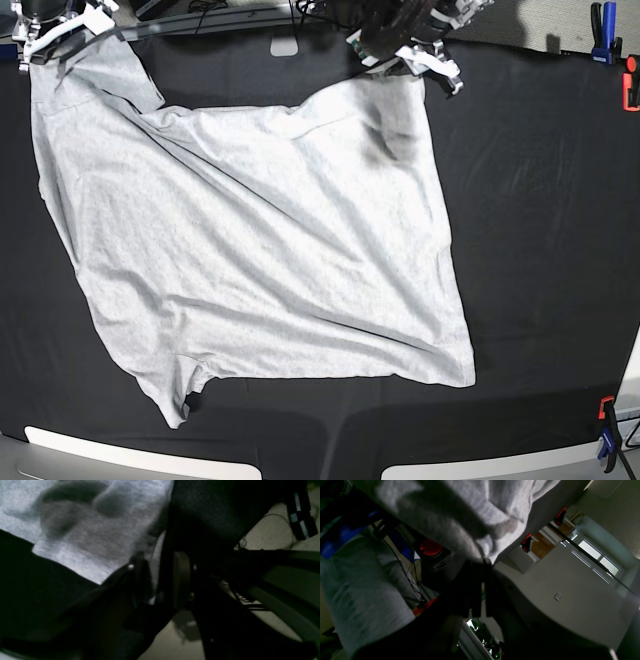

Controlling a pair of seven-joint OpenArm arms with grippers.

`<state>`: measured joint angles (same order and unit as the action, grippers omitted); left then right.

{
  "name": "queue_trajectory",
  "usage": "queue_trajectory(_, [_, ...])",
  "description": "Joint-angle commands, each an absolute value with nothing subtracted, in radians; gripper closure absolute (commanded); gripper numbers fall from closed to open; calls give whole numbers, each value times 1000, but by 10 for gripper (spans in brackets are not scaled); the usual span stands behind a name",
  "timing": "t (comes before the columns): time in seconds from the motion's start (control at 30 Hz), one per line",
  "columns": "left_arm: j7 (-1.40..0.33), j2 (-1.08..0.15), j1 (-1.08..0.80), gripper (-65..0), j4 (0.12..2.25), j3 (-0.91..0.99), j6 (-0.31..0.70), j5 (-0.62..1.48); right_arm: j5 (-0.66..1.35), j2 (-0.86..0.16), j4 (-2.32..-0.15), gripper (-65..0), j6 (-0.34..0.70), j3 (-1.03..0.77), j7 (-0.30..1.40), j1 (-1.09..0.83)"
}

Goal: Layout the t-shirt on the table in an organized manner, then fold the t-shirt properly
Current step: 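Pull the shoulder edge with both grippers to straighten the shirt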

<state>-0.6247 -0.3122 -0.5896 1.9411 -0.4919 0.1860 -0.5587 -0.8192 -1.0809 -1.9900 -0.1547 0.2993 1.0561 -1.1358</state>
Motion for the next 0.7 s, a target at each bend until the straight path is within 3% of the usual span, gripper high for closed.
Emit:
queue_trajectory(0.0, [-628,-314,-579,-141,1950,-481,121,-639,-834,-1094,-2001,0,-166,295,1066,-1145])
queue_trajectory(0.37, [-688,-316,-579,-132,1950,-479,89,-654,-834,-1094,-2001,0,-166,295,1061,-1145])
queue_trajectory(0.43, [-688,-316,-579,-165,1950,-479,81,-654,-834,-1094,-2001,0,-166,295,1059,-1145])
queue_trajectory(0.57, [-688,-316,-579,-263,1950,-479,-59,-654,-834,-1094,-2001,0,-166,295,1058,-1145])
queue_trajectory(0.67, [-688,-316,-579,-271,1950,-479,-83,-654,-834,-1094,-2001,0,-166,295,1058,-1145])
